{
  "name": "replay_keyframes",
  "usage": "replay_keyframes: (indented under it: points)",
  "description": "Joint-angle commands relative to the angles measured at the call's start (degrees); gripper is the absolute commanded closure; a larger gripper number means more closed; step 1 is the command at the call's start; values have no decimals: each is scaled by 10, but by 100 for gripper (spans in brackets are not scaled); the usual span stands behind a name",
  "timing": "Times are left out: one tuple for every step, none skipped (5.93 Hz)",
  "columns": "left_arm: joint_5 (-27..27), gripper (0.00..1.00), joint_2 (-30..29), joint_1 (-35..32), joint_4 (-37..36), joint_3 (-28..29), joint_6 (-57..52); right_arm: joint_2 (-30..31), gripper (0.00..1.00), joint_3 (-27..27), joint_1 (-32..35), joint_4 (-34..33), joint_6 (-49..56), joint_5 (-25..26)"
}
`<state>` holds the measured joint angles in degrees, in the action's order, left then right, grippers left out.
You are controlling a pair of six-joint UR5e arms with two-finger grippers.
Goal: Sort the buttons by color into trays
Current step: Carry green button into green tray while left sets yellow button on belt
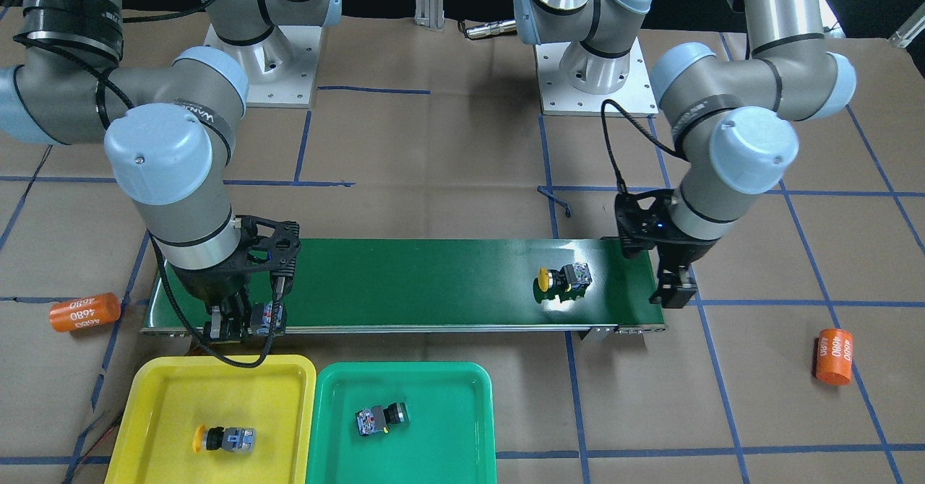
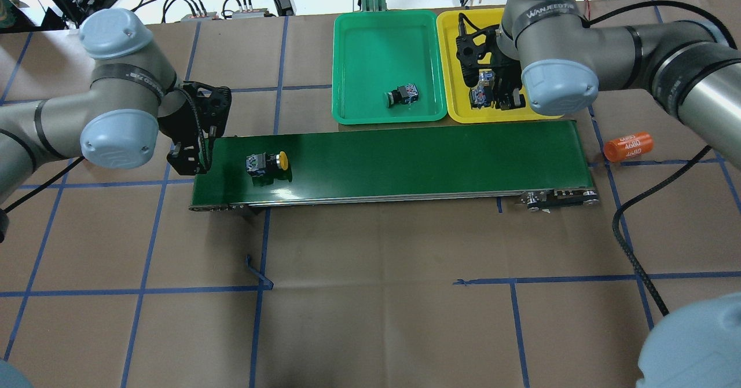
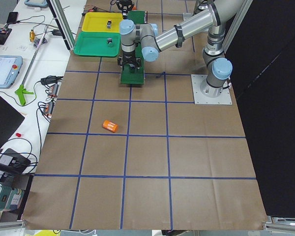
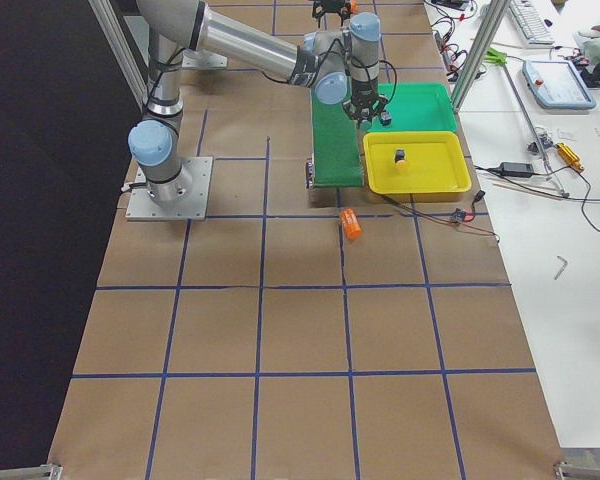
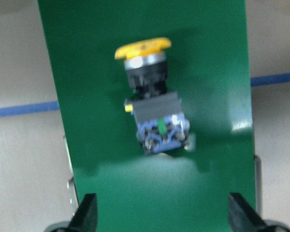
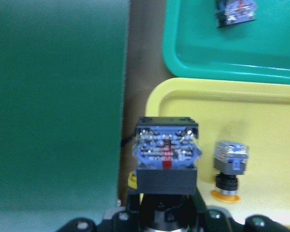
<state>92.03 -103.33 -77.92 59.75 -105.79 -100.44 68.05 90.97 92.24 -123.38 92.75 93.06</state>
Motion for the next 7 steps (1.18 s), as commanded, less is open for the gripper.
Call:
replay_keyframes:
  points:
    - [-29, 6, -10, 116, -4, 23, 38, -91, 93, -127, 11, -2, 0, -29]
    - [-29, 6, -27, 144, -3, 50, 83, -142, 92, -181, 26, -4, -1, -38]
    - [-26, 6, -57, 172, -7, 75, 128, -197, 92, -237, 47, -25, -10, -39]
    - [-27, 6, -109, 207, -18, 115, 154, -241, 92, -274, 65, -47, -36, -52]
    - [-28, 6, -162, 227, -23, 161, 160, -256, 85, -276, 73, -51, -46, -73]
    - [-27, 6, -200, 242, -24, 188, 159, -256, 17, -266, 78, -42, -65, -103]
    - [-28, 6, -218, 244, -52, 194, 186, -246, 0, -256, 77, -32, -68, -104]
